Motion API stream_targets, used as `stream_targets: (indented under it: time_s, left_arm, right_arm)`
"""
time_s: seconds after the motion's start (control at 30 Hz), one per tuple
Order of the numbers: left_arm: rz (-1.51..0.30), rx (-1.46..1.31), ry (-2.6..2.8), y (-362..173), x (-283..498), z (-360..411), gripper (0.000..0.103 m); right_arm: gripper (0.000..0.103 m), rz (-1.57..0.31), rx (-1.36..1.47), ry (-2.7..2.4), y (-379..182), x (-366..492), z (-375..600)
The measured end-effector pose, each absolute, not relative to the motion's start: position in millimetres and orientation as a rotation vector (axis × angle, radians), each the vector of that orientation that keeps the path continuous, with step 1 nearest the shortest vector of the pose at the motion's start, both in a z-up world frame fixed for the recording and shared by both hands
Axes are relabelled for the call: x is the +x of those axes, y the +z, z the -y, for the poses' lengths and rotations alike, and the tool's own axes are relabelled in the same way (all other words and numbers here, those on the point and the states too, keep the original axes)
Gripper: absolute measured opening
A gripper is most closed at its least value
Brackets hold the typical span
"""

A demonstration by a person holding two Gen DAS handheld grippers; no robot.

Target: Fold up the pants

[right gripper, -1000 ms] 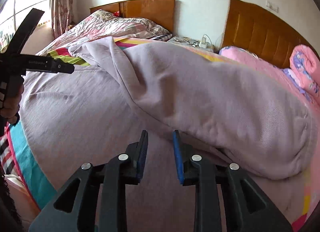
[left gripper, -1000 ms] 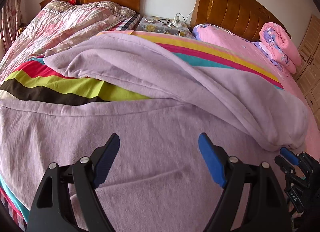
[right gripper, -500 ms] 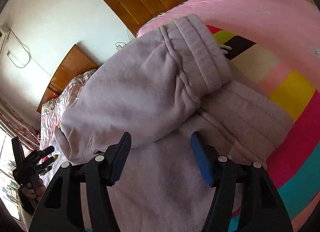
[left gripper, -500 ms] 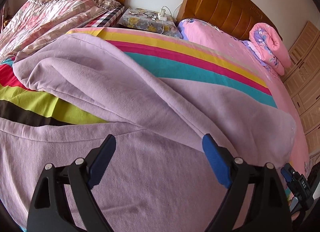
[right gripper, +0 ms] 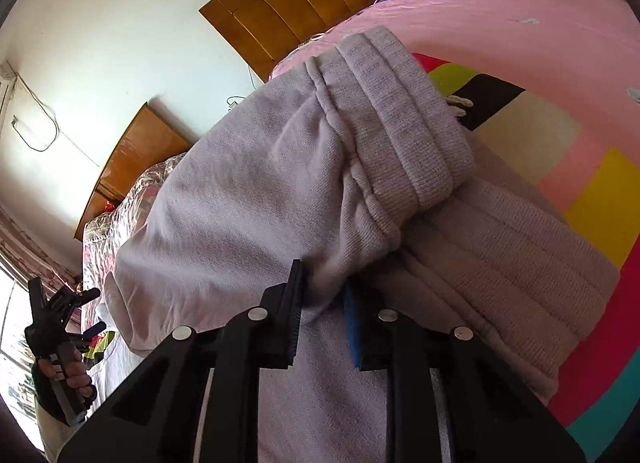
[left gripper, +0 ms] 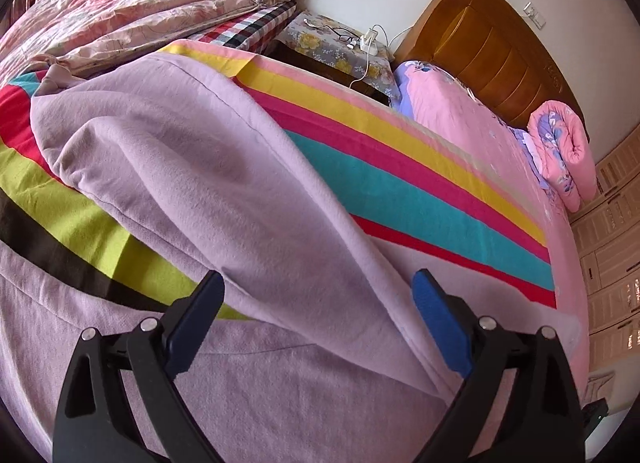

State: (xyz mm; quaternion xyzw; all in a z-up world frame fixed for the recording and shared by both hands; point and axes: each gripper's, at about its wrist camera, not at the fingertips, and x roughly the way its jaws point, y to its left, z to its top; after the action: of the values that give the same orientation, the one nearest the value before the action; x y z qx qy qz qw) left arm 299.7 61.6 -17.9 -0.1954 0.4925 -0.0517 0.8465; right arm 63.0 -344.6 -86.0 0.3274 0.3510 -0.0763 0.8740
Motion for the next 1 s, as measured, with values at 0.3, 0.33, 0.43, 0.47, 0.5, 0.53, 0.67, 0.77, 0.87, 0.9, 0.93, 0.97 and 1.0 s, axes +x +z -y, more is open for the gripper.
stream_targets:
  time_s: [0.3, 0.33, 0.43, 0.47, 0.5, 0.53, 0.67, 0.77, 0.87, 0.9, 0.93, 0.97, 1.0]
  left_arm:
    - [-1.098, -0.404, 0.010, -12.2, 365.6, -62.7, 0.083]
    - [-1.098, -0.399, 0.026, -10.9, 368.8, -65.4, 0.083]
    - [-1.061, -0.392, 0.052, 7.1, 364.9, -74.2, 0.082]
    - [-1.028, -0.381, 0.057, 16.6, 360.2, -75.0, 0.082]
    - [-0.998, -0.363, 0.060, 24.6, 356.4, -74.0, 0.082]
    - [-0.988, -0.343, 0.049, 29.1, 356.1, -70.9, 0.082]
    - [-1.104, -0.300, 0.031, 7.3, 374.5, -59.4, 0.078]
    - [-1.179, -0.337, 0.017, -26.0, 389.6, -59.8, 0.045]
    - [-1.190, -0.318, 0.027, -44.4, 394.3, -65.7, 0.010]
    - [-1.164, -0.348, 0.008, -42.4, 390.3, -71.8, 0.006]
    - [-1.127, -0.396, -0.014, -36.8, 383.6, -80.6, 0.006]
    - [-1.076, -0.434, -0.038, -26.4, 373.4, -89.5, 0.005]
    - [-1.013, -0.447, -0.061, -10.2, 359.4, -96.2, 0.005]
  right_arm:
    - [0.020, -0.720, 0.702, -0.138, -90.3, 57.9, 353.4]
    - [0.020, -0.720, 0.700, -0.138, -90.3, 57.7, 353.4]
    - [0.020, -0.718, 0.697, -0.138, -90.4, 57.5, 353.2]
    - [0.020, -0.717, 0.693, -0.138, -90.5, 57.5, 352.9]
    - [0.020, -0.717, 0.691, -0.140, -90.4, 57.4, 352.5]
    - [0.021, -0.717, 0.689, -0.141, -89.7, 57.7, 352.1]
    - [0.021, -0.717, 0.686, -0.141, -88.7, 57.8, 350.9]
    - [0.021, -0.718, 0.685, -0.142, -88.6, 58.2, 350.3]
    - [0.020, -0.719, 0.684, -0.140, -86.9, 58.1, 349.7]
    - [0.019, -0.719, 0.685, -0.139, -85.3, 57.6, 350.0]
    - [0.018, -0.717, 0.686, -0.136, -82.5, 56.8, 350.6]
    - [0.017, -0.709, 0.686, -0.129, -77.6, 56.0, 351.2]
    - [0.015, -0.696, 0.684, -0.117, -70.9, 55.0, 351.8]
